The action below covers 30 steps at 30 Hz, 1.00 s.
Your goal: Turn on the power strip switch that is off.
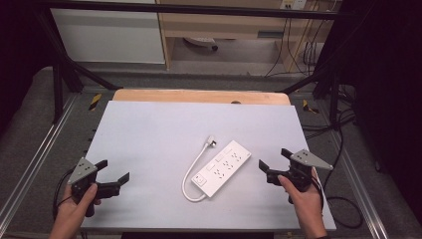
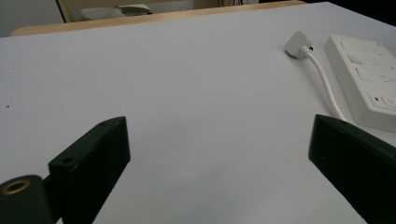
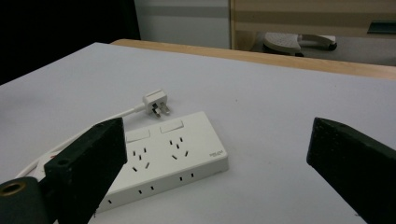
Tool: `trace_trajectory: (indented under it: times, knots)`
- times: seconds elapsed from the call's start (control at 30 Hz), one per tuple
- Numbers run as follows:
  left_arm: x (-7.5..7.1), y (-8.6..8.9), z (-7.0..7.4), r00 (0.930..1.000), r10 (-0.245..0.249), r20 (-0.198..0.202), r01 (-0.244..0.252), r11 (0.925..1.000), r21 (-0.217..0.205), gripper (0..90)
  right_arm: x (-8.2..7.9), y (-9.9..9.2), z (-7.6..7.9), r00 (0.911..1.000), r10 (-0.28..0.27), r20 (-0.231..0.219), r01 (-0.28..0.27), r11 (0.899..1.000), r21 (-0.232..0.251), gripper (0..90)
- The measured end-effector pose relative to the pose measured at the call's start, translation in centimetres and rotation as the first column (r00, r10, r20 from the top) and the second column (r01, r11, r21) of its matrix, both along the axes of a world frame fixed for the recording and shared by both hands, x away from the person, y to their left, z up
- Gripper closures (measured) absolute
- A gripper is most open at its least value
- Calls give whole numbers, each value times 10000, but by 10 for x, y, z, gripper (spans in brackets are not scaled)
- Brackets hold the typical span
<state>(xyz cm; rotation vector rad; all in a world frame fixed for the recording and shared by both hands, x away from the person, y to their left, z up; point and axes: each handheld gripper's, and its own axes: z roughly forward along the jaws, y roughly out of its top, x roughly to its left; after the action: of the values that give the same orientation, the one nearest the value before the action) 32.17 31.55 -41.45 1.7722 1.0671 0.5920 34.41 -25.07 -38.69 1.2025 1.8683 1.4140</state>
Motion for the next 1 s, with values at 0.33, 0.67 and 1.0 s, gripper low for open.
trace_trajectory:
  times: [0.33, 0.67, 1.0]
  knots:
    - [0, 0, 0, 10000, -28, -6, 28, 10000, 56, 54, 3, 4, 7, 9998, 48, 174, -52, 9998, 212, 318]
    - [0, 0, 0, 10000, -18, -25, 18, 10000, 44, 54, 10, 12, 13, 9984, 35, 569, -45, 9998, 174, 616]
    - [0, 0, 0, 10000, -35, 1, 35, 10000, 82, 54, 19, 21, 15, 9943, 25, 1068, -56, 9996, 288, 810]
